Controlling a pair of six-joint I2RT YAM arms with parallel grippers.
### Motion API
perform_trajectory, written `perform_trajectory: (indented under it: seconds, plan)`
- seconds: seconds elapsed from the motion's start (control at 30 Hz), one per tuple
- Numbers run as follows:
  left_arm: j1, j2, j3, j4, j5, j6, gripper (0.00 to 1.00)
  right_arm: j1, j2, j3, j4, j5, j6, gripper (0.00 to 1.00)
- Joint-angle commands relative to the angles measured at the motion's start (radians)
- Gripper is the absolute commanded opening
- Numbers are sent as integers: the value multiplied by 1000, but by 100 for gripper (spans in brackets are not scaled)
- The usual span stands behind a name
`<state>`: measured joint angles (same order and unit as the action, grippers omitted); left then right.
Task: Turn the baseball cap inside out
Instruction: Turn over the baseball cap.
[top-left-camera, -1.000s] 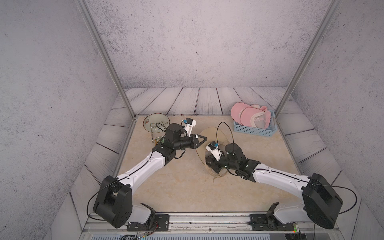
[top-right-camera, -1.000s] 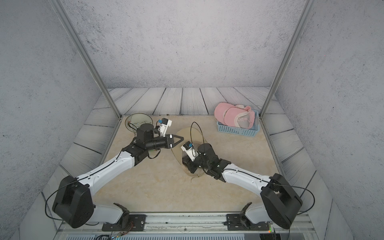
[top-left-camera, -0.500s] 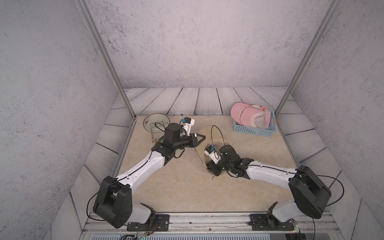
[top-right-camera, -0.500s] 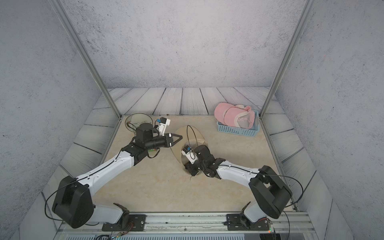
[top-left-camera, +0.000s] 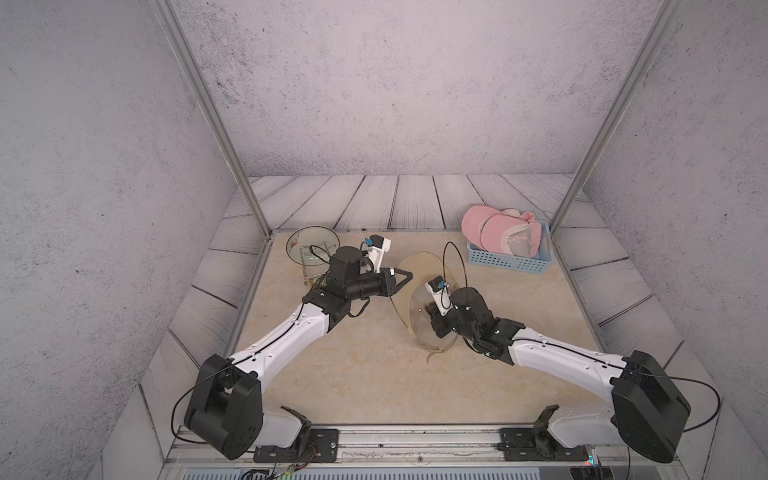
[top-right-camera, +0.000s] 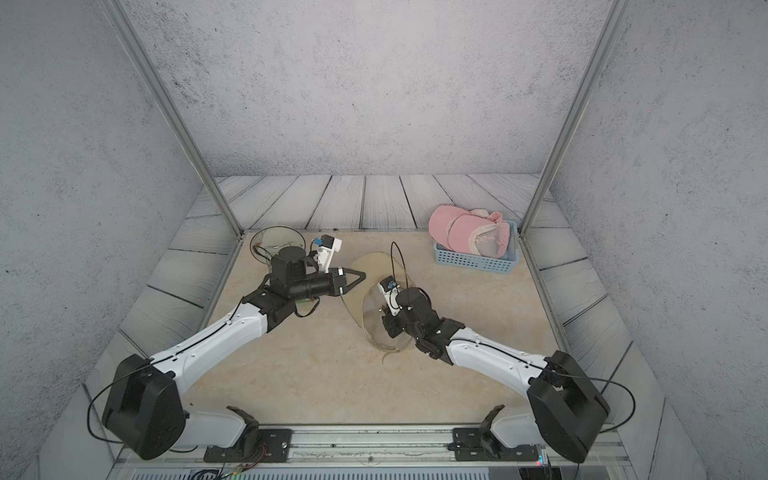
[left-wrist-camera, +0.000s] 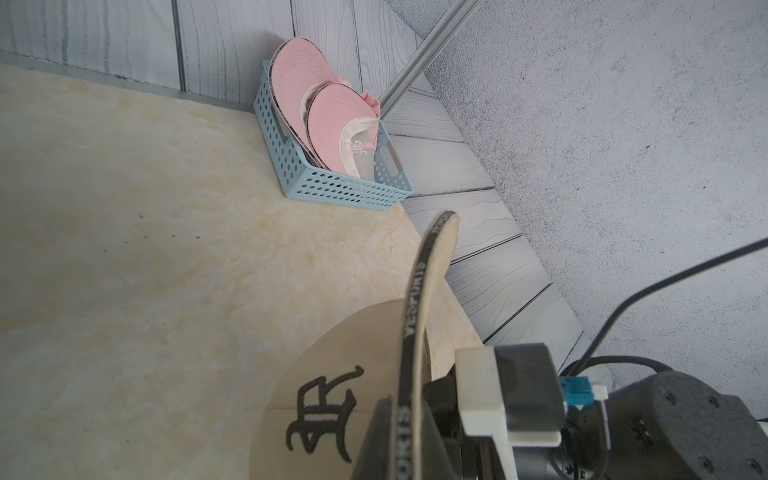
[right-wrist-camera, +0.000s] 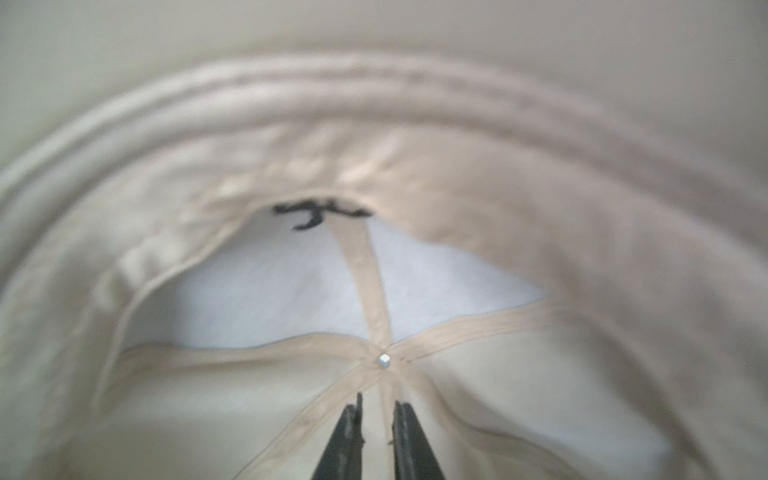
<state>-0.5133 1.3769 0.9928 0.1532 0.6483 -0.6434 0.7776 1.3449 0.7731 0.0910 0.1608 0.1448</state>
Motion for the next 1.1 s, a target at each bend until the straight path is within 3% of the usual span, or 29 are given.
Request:
perform_trajectory:
  seconds: [0.0,0.1,0.2,0.4,0.53,0.7,0.9,1.07]
  plan:
    - [-7,-6,4,19,19,5,0,-1,26,11,-23,286,67,19]
    - [-7,-10,5,13,20,10,0,-1,54,14,-42,358,85,20]
    - [-7,-9,5,-1,13,26,0,-1,48,14,-45,330,90,24]
    - [-9,-6,63,-132,-65,144,0,-5,-46,55,-64,58,73,46]
    - [-34,-15,122,-239,-274,308,0,-20,-97,138,-145,-149,131,54]
    - [-104,-34,96,-124,-538,558,0,-82,-106,286,-280,-367,268,58]
    - [-130,-48,37,94,-580,780,0,-229,-93,387,-301,-626,513,59]
    - [-186,-36,6,190,-582,1024,0,-276,-66,431,-250,-714,647,60]
